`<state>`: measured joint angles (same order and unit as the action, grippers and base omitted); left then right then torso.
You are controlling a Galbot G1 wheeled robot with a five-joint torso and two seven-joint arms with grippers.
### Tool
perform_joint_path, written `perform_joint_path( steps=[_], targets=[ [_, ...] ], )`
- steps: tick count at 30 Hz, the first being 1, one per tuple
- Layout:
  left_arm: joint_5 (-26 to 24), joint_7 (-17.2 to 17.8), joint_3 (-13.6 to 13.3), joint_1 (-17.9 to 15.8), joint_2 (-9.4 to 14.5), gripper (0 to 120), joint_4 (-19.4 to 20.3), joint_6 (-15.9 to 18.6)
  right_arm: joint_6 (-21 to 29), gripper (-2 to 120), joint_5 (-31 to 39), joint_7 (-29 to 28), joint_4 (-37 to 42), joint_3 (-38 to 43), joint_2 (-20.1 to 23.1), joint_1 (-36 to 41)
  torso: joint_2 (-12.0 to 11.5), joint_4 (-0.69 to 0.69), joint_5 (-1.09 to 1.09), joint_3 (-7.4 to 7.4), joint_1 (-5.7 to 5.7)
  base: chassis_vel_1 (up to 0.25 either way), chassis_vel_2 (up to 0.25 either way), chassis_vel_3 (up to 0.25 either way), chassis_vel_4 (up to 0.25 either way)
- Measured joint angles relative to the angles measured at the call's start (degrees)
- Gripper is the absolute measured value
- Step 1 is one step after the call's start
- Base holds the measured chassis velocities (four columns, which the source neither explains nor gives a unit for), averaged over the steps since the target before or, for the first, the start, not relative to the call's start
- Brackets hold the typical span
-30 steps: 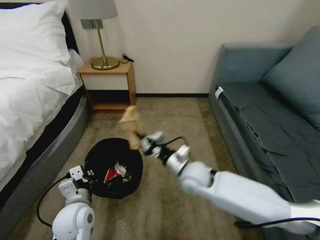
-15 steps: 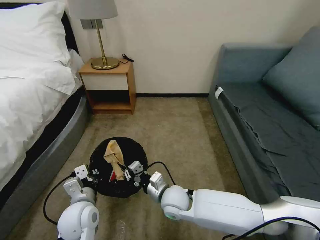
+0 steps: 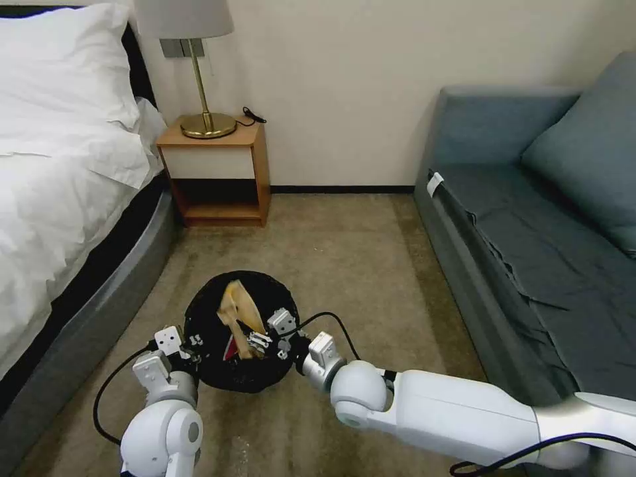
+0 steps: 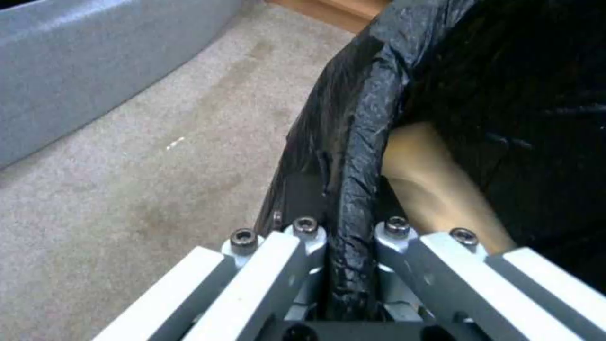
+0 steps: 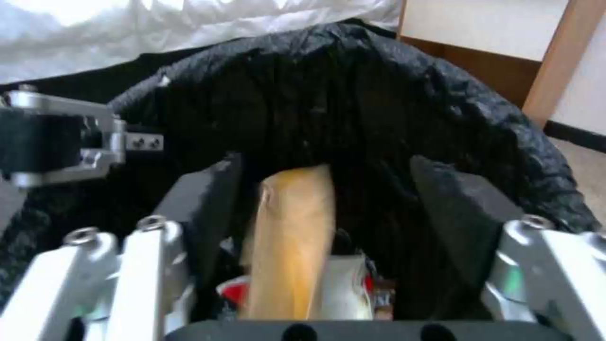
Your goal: Pick up the trash bin, then pick up the garbage on the floor and place it into the trash bin.
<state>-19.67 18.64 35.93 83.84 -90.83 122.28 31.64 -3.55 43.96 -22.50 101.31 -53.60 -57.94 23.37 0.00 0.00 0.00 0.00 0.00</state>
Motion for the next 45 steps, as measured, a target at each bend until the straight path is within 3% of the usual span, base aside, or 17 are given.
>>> perform_joint_path(
  steps=[4, 10, 13, 17, 25, 32, 35, 39, 41, 42, 44, 45],
  targets=[
    [-1.09, 0.22, 0.01, -0.16, 0.15, 3, -0.39, 0.31, -0.02, 92, -0.07, -0.74, 1.78, 2.68, 0.51, 0.12, -0.01, 0.01, 0.01, 0.0, 0.0, 0.0, 0.0, 0.0, 0.0],
    [-7.65, 3.01, -0.17, -0.9, 0.73, 3, -1.45, 2.03, -0.12, 92, 0.06, -1.0, 5.09, 10.1, 2.58, 0.87, 0.0, 0.01, 0.0, 0.0, 0.0, 0.0, 0.0, 0.0, 0.0],
    [-15.01, 7.24, -0.18, -1.85, 1.11, 3, -2.84, 3.75, -0.07, 92, 0.07, -0.66, 7.51, 15.52, 5.03, 2.95, -0.01, 0.01, 0.01, 0.0, 0.0, 0.0, 0.0, 0.0, 0.0],
    [-19.03, 10.06, 0.09, -2.69, 1.38, 3, -4.9, 4.87, -0.1, 92, -0.9, -0.08, 9.42, 20.0, 6.81, 6.39, 0.0, -0.01, 0.0, 0.0, 0.0, 0.0, 0.0, 0.0, 0.0],
    [-21.19, 12.15, 0.78, -4.27, 2.01, 3, -9.58, 6.02, -1.33, 92, -4.34, 1.03, 12.02, 28.0, 8.67, 14.23, 0.0, 0.0, 0.05, -0.01, 0.0, 0.0, 0.0, 0.0, 0.0],
    [-21.78, 12.46, 0.64, -4.99, 2.04, 3, -10.47, 5.86, -2.52, 92, -5.98, 1.14, 13.15, 30.94, 9.32, 17.78, 0.0, 0.01, 0.04, -0.01, 0.0, 0.0, 0.0, 0.0, 0.0],
    [-17.31, 6.72, 0.55, -4.79, 2.08, 16, -10.73, 1.88, -3.14, 92, -7.14, 1.15, 14.09, 33.28, 9.34, 21.2, -0.01, -0.01, -0.05, 0.0, 0.0, 0.0, 0.0, 0.0, 0.0],
    [-11.84, 1.03, 1.3, -4.24, 2.41, 28, -10.74, -4.19, -3.42, 92, -7.79, 1.15, 14.17, 35.22, 9.01, 23.43, 0.0, -0.01, 0.02, -0.01, 0.0, 0.0, 0.0, 0.0, 0.0],
    [-7.35, -6.39, 2.07, -3.47, 2.79, 38, -11.0, -10.2, -3.64, 92, -8.23, 1.26, 14.17, 37.04, 8.86, 25.6, -0.01, 0.01, -0.01, 0.0, 0.0, 0.0, 0.0, 0.0, 0.0],
    [-7.35, -6.39, 2.07, -3.47, 2.79, 38, -11.0, -10.2, -3.64, 92, -8.23, 1.26, 14.17, 37.04, 8.86, 25.6, -0.01, 0.01, -0.01, 0.0, 0.0, 0.0, 0.0, 0.0, 0.0],
    [-4.84, -11.42, 2.64, -2.92, 3.08, 48, -11.04, -13.51, -3.76, 92, -8.48, 1.5, 14.39, 38.59, 8.83, 27.28, 0.0, 0.0, -0.01, 0.0, 0.0, 0.0, 0.0, 0.0, 0.0],
    [-4.44, -11.94, 2.73, -2.81, 3.11, 50, -11.04, -13.81, -3.77, 92, -8.55, 1.54, 14.5, 38.87, 8.81, 27.63, -0.01, 0.0, -0.01, 0.0, 0.0, 0.0, 0.0, 0.0, 0.0]
  ],
)
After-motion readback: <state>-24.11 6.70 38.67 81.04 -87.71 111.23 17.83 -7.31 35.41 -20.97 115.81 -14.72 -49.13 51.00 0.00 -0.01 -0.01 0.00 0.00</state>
